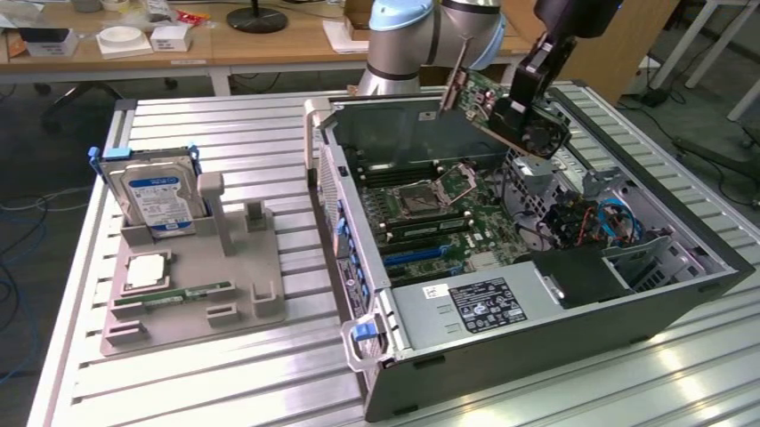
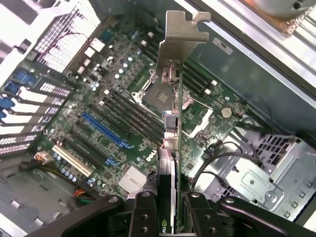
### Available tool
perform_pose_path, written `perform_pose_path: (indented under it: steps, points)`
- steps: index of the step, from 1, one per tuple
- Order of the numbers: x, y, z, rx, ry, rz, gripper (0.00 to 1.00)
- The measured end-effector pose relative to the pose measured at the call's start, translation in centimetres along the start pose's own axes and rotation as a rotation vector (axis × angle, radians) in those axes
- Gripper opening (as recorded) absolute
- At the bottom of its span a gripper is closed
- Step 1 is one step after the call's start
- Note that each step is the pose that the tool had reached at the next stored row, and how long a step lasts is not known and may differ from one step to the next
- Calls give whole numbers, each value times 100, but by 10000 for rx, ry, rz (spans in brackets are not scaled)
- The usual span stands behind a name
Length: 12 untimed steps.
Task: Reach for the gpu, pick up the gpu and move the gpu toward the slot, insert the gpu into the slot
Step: 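Insert the gpu into the slot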
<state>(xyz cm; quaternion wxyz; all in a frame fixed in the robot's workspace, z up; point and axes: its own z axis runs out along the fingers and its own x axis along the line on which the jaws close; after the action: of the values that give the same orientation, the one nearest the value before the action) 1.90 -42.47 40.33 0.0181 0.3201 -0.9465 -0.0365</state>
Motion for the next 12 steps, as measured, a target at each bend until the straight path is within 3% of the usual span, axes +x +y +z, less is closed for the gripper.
perform_pose_path:
  steps: [12]
  points:
    - [3,2,0,-2,111,-1546,27]
